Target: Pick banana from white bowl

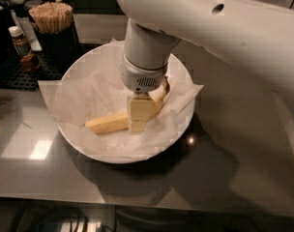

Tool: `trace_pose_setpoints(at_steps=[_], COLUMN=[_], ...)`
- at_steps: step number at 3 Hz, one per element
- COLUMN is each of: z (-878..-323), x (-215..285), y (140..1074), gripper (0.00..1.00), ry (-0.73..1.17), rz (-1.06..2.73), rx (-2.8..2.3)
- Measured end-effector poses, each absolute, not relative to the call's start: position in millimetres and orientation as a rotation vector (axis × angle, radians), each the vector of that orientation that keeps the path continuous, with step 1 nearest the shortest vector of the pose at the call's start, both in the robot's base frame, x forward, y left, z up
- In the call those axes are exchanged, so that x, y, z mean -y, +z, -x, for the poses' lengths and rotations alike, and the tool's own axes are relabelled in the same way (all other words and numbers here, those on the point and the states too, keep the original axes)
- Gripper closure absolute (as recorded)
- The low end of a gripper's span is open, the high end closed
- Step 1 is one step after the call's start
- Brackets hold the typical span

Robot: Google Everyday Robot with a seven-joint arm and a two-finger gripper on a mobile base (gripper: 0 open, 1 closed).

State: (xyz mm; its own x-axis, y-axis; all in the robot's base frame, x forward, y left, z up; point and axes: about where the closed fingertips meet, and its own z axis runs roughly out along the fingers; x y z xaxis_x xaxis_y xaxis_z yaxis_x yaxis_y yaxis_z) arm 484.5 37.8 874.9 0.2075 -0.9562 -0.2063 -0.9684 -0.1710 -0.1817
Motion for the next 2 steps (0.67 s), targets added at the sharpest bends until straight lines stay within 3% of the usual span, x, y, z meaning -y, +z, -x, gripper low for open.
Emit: trace_pose_setpoints(at_steps=[1, 2], z=[-476.9, -484.1], x=[-32.0, -26.6], y=[894.9, 894.3], gripper=[0.20, 0.20], ry=[-0.056, -0.057], rz=[2.150, 2.125], rx=[-1.829, -1.859])
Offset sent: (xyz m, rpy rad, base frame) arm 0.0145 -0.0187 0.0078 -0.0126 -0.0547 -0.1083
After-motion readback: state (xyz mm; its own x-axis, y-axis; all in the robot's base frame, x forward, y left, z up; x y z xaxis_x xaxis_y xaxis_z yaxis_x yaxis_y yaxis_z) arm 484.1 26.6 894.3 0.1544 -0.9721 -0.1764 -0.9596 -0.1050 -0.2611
